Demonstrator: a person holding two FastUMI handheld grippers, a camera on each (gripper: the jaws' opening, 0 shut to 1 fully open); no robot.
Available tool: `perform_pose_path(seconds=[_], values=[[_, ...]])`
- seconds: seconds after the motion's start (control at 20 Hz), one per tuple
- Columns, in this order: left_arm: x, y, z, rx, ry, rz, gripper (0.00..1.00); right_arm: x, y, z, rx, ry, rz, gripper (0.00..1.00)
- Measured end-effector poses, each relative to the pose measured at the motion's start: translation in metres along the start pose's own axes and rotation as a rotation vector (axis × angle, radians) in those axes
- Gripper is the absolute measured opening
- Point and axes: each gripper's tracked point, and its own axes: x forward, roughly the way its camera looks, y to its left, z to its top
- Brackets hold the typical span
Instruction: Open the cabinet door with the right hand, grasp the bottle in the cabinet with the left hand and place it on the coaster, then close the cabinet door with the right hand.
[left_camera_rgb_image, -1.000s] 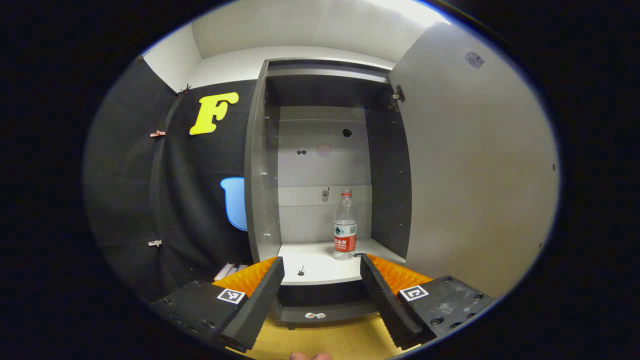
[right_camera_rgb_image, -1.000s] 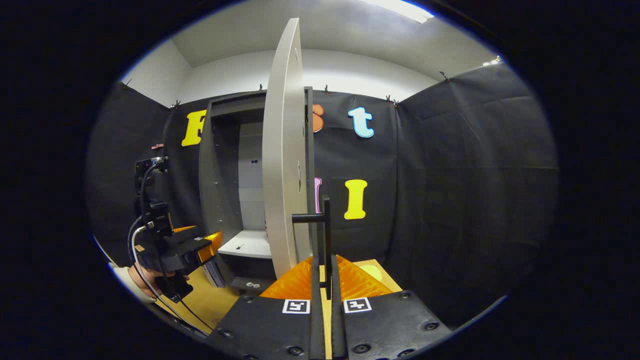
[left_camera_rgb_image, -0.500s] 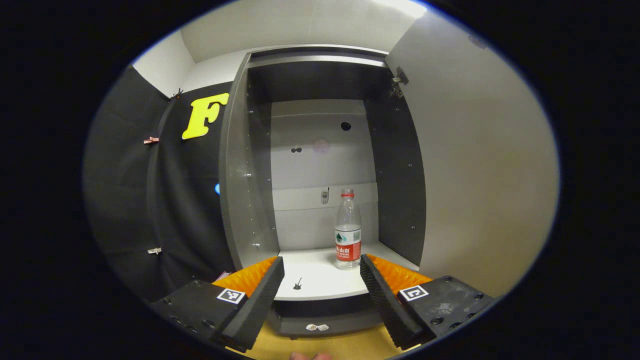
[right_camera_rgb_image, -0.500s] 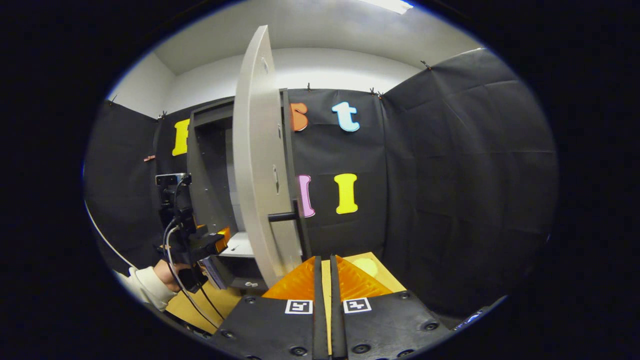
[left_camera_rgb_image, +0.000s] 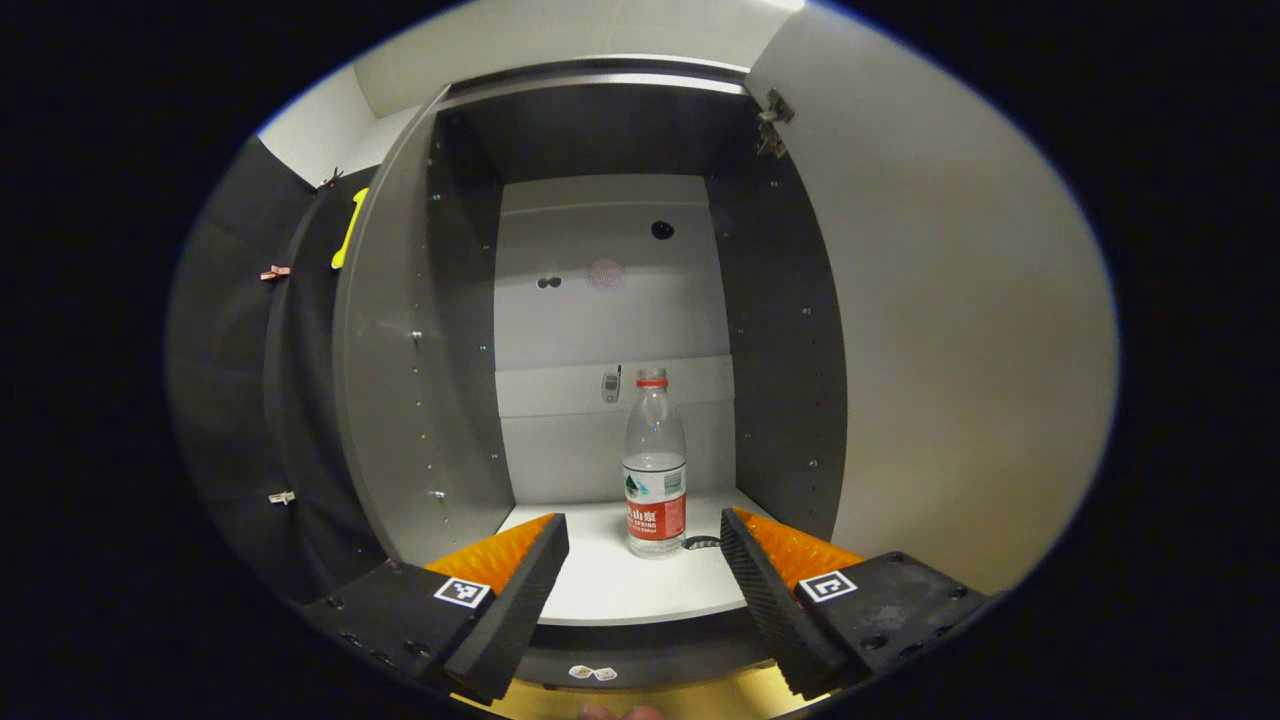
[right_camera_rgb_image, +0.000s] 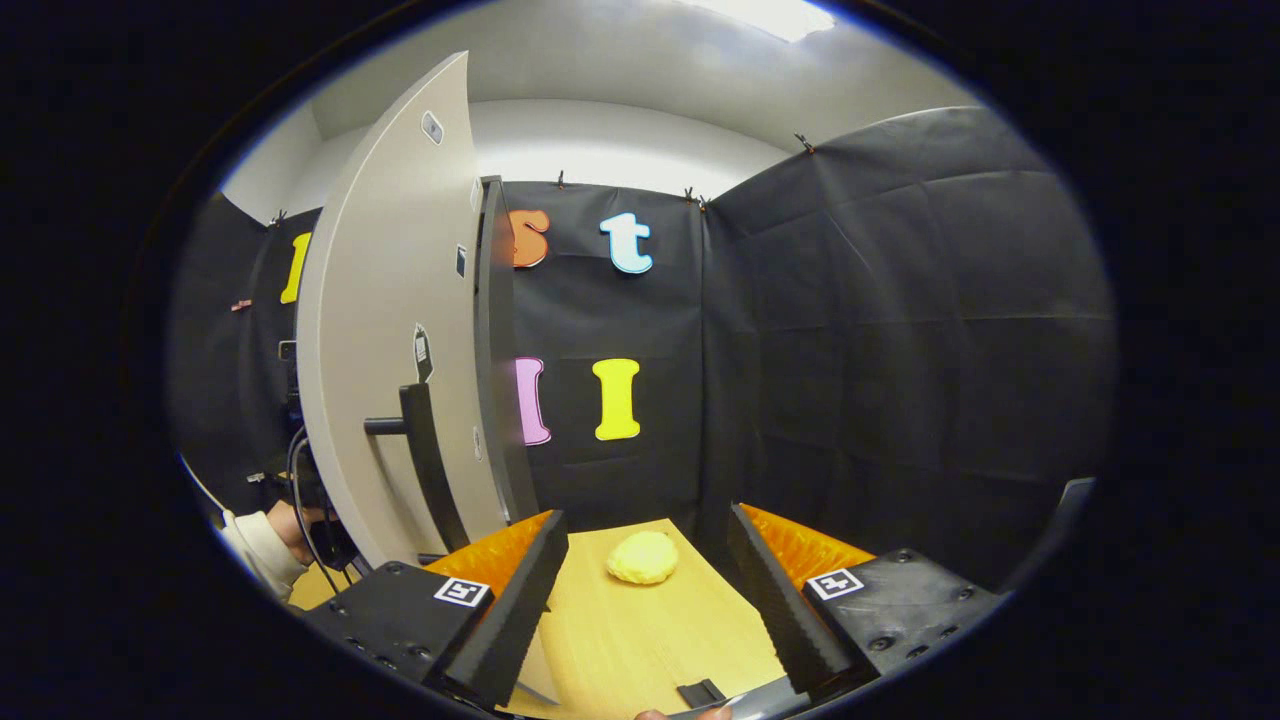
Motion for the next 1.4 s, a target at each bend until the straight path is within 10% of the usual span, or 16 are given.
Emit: perform_pose_path(seconds=[1.15,1.4], values=[[0.185,-0.015,-0.025,-0.005,0.027,0.033,0.96,0.045,-0.04,-0.025,0.0,0.028,-0.027,0.98],[0.173,-0.013,-0.022,-0.027,0.033,0.025,0.76,0.047,-0.024,-0.029,0.017,0.041,0.018,1.0]])
